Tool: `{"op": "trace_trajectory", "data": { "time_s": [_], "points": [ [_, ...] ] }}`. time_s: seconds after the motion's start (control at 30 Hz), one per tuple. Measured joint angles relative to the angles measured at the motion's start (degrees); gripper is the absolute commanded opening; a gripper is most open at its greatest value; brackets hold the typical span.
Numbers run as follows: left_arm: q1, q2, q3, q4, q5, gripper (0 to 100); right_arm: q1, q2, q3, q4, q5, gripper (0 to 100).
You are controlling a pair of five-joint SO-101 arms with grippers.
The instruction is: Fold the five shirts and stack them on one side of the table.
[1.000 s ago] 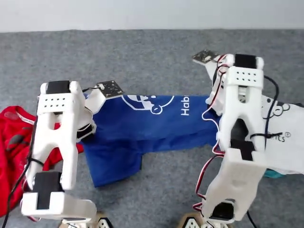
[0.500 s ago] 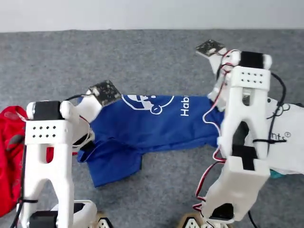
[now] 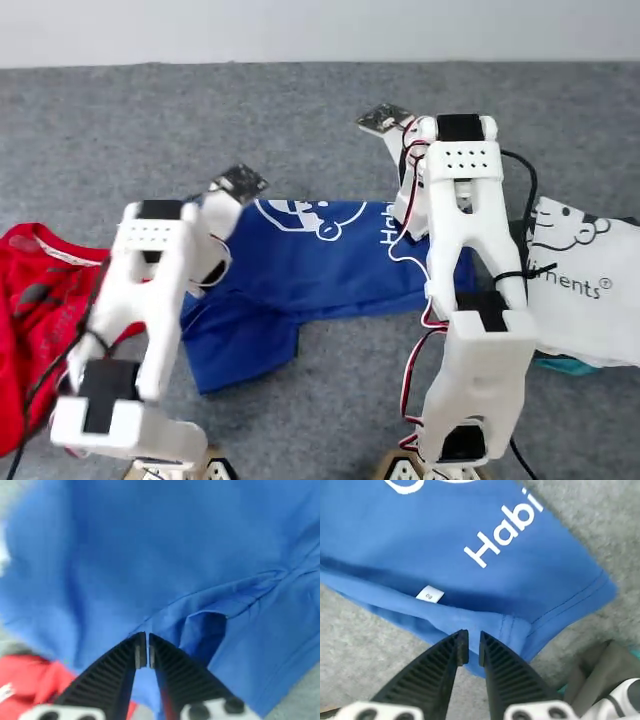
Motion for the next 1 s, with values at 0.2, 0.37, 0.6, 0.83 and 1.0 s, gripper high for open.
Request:
{"op": "trace_trajectory", "data": {
  "time_s": [0.2, 0.37, 0.6, 0.83, 1.0],
  "points": [
    [8.44, 2.11, 0.44, 10.20, -1.49, 2, 0.18, 0.00, 0.00, 1.41, -0.44, 4.3],
    [19.34, -6.15, 5.36, 13.10, -1.41, 2, 2.55, 0.00, 0.00, 1.41, -0.44, 4.3],
    [21.54, -14.24, 7.47, 13.19, 1.93, 2, 4.66, 0.00, 0.00, 1.41, -0.44, 4.3],
    [9.05, -15.03, 4.40, 10.81, 2.73, 6, 4.92, 0.00, 0.00, 1.41, -0.44, 4.3],
    [10.29, -11.16, 4.40, 10.55, 2.73, 17, 4.57, 0.00, 0.00, 1.49, -0.44, 4.3]
  ]
}}
